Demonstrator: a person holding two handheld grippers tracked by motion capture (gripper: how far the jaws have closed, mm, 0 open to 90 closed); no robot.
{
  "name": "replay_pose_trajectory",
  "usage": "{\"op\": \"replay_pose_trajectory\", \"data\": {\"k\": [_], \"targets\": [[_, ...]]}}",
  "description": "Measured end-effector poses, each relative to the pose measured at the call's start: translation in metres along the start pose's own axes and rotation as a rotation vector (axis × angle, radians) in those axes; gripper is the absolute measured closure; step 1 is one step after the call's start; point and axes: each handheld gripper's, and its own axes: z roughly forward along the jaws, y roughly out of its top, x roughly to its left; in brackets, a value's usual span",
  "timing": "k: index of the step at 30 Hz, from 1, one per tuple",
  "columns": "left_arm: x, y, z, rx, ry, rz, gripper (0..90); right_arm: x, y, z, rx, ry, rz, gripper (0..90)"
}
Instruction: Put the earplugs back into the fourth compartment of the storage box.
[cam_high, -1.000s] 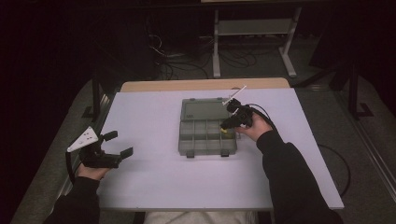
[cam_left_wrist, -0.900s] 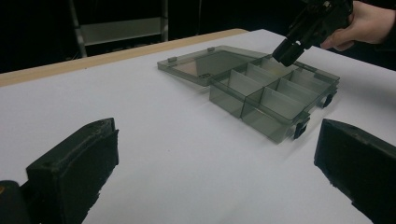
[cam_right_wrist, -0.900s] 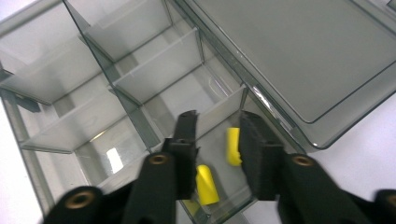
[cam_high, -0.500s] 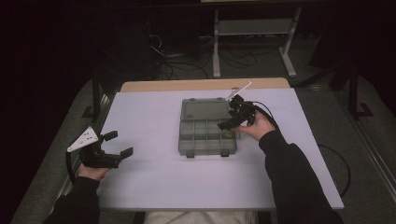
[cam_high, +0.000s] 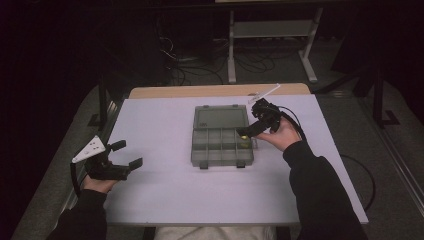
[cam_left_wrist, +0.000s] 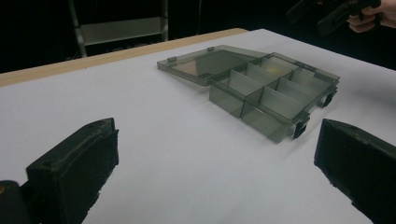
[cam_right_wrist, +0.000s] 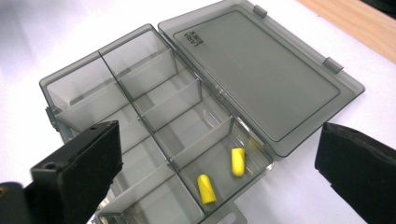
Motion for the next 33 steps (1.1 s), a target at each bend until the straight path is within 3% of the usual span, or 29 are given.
{"op": "replay_pose_trajectory", "data": {"k": [9,18,26,33], "targets": [[0.000,0.000,0.000,-0.001,0.000,0.000,0.0,0.001,-0.007,-0.020,-0.050,-0.021,0.007,0.2],[0.000,0.000,0.000,-0.001,0.000,0.000,0.0,-0.001,-0.029,-0.036,-0.088,-0.033,0.030,0.2],[0.000,0.000,0.000,-0.002,-0.001,0.000,0.0,-0.002,-0.050,-0.045,-0.117,-0.037,0.066,0.2],[0.000,0.000,0.000,-0.002,0.000,0.001,0.0,0.006,-0.064,-0.047,-0.130,-0.031,0.068,0.2]]}}
